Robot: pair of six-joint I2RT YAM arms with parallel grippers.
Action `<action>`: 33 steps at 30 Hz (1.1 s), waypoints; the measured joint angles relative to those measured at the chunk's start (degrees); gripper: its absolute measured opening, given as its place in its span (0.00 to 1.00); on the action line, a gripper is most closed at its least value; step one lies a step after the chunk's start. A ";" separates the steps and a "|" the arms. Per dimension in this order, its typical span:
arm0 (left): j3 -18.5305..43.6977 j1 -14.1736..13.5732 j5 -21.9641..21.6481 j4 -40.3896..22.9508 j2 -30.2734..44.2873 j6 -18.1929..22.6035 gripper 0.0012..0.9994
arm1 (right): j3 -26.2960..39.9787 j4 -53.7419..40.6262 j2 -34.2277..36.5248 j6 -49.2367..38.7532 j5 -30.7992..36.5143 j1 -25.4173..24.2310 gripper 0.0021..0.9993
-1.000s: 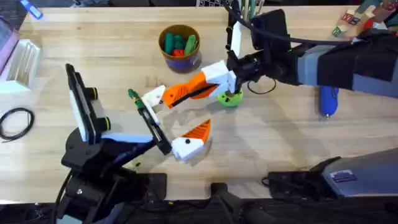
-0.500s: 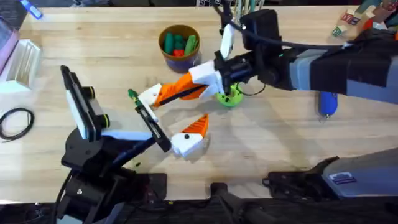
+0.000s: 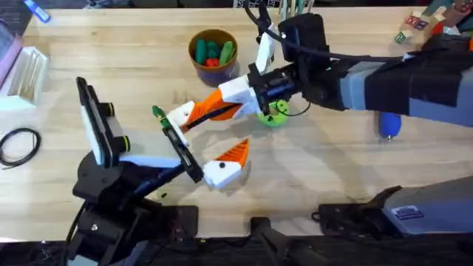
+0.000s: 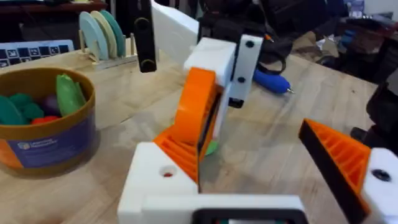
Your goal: Pick up the gripper from the table and insert it into the empty holder that is missing its gripper. Then pick up a screw, insert it into the mounting hole, and use the screwdriver to tighten it. Finally, clean up the table by picking up the vegetable and placing it into the bucket.
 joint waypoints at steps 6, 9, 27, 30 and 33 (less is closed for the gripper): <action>0.00 0.39 1.28 -0.04 0.00 1.80 0.99 | 0.00 1.14 0.03 0.54 0.62 0.24 0.01; 0.02 0.44 1.30 -0.04 0.00 2.17 0.99 | 0.00 1.60 0.25 0.68 0.59 0.26 0.01; 0.00 -0.28 5.48 -0.06 0.30 5.27 0.99 | 0.00 1.66 1.57 -9.42 -1.52 0.82 0.48; 0.02 -0.28 5.88 -0.06 0.26 5.81 0.99 | 0.00 1.55 1.57 -11.09 -1.57 0.83 0.55; 0.00 -0.28 6.15 -0.06 0.22 6.11 0.99 | -0.02 1.47 1.57 -12.37 -1.83 0.72 0.60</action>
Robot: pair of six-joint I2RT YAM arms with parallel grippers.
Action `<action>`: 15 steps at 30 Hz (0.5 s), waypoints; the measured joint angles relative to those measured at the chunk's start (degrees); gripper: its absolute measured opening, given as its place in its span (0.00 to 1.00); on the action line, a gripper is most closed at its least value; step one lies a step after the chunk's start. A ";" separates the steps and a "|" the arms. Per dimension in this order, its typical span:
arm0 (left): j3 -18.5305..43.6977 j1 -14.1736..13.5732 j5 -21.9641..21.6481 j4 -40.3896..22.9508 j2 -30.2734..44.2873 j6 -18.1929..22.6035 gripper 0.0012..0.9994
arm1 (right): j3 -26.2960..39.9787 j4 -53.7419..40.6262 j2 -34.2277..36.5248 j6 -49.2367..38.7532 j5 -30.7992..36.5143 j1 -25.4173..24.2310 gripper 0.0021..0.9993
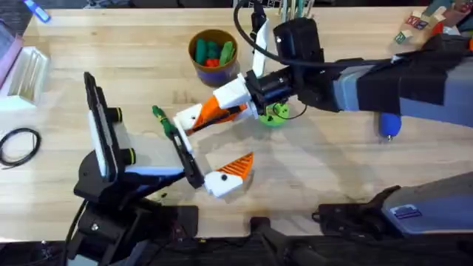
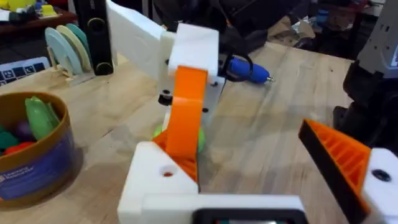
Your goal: Pick up the gripper from the table and insert it into the empty holder that is missing its gripper. Then pick up a screw, insert it into the mounting hole, and use the screwdriver to tighten it. Finally, clean up the table by picking up the vegetable and placing it into the bucket.
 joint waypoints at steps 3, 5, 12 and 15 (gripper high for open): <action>0.00 -0.08 1.06 -0.04 0.02 0.19 0.99 | 0.00 0.19 -0.02 -0.48 -0.42 -0.32 0.78; 0.00 -0.40 1.96 -0.09 0.02 0.20 0.99 | 0.00 0.70 -0.02 -0.86 -0.78 -0.68 0.93; 0.00 -0.44 3.30 -0.22 0.02 0.20 0.99 | 0.00 2.57 -0.47 -1.10 -1.15 -4.59 0.96; 0.00 -0.44 3.35 -0.22 0.02 0.20 0.99 | 0.00 2.59 -1.42 -2.01 0.33 -6.89 0.96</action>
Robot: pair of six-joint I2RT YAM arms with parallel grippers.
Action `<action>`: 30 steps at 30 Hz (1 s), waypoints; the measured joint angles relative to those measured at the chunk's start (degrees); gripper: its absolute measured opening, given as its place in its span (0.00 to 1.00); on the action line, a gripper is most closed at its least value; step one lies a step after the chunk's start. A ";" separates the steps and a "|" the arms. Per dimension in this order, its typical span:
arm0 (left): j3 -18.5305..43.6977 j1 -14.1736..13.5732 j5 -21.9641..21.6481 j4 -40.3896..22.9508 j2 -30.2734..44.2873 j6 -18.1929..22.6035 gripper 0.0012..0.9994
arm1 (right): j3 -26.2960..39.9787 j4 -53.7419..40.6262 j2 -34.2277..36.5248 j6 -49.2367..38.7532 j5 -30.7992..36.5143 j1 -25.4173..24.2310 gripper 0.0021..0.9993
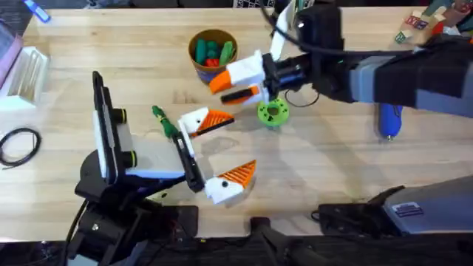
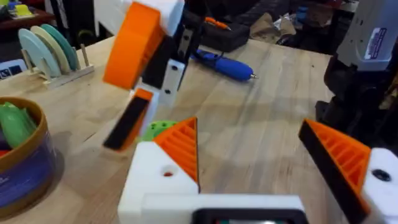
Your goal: Pick up the gripper from the table and insert it into the empty holder that is missing its gripper. Then pick up a screw, insert it into the mounting hole, and use the screwdriver to tighten it. Finally, clean up the table by picking up the vegetable and placing it into the bucket.
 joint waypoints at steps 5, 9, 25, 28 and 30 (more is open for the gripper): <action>0.00 0.00 0.02 0.00 0.00 0.00 0.99 | 0.71 -4.04 -3.73 -5.27 5.06 -3.57 0.96; 0.00 0.00 0.04 -0.02 0.00 0.00 0.99 | 4.36 -21.28 -8.95 -13.47 14.37 -5.44 0.96; 0.00 0.00 0.17 -0.02 0.00 0.00 0.99 | 8.39 -54.37 -12.80 -39.93 63.35 6.35 0.94; 0.00 0.00 0.17 -0.02 0.00 0.00 0.99 | 8.39 -54.37 -9.44 -40.59 65.03 6.97 0.82; 0.00 0.00 0.17 -0.02 0.00 0.00 0.99 | 8.39 -54.39 -7.43 -40.93 65.87 7.44 0.70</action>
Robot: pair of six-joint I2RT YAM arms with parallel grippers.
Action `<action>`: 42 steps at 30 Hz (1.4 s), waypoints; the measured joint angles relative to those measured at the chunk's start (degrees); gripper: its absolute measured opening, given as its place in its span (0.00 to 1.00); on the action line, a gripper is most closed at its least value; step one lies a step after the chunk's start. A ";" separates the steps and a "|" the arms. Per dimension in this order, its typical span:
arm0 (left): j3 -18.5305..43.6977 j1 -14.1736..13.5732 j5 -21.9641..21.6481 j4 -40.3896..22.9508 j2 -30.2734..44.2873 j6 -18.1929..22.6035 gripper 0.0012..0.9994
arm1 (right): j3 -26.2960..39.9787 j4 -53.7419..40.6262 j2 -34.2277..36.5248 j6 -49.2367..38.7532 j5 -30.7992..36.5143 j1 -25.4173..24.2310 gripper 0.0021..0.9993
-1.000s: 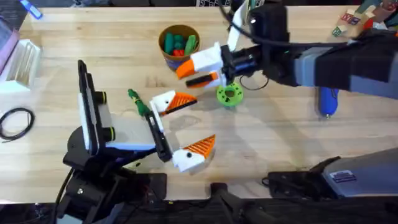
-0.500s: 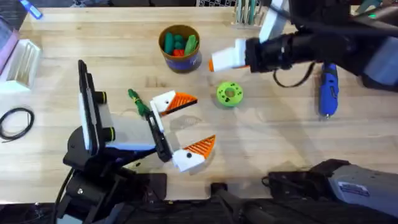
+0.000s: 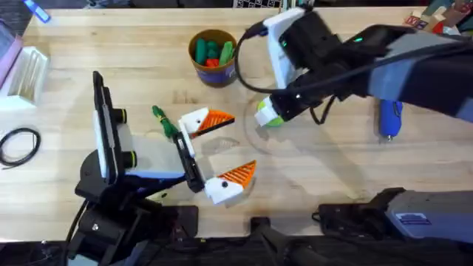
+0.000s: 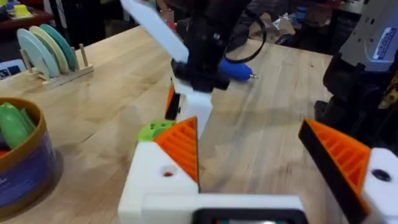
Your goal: Pick up the gripper from the table and insert it into the empty holder that is missing its gripper. Then pick up a screw, insert it into the mounting hole, and use the screwdriver to tighten it. Finally, clean up the table by picking up the vegetable and placing it into the bucket.
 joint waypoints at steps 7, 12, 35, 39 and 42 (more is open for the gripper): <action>0.00 0.00 0.02 0.00 0.00 0.00 0.99 | 0.00 0.39 3.46 -0.31 0.78 2.06 0.50; 0.00 0.00 0.01 0.00 0.00 0.00 0.99 | 0.00 1.14 4.20 -0.49 1.02 2.82 0.41; 0.00 0.00 0.02 0.00 0.00 0.00 0.99 | 0.80 -0.74 4.67 -0.69 6.39 2.95 0.01; 0.00 0.00 0.02 0.00 0.00 0.00 0.99 | 3.18 -3.69 4.66 -0.69 6.75 2.95 0.00; 0.00 0.00 0.02 0.00 0.00 0.02 0.99 | 6.01 -5.72 4.61 -1.49 6.77 2.95 0.00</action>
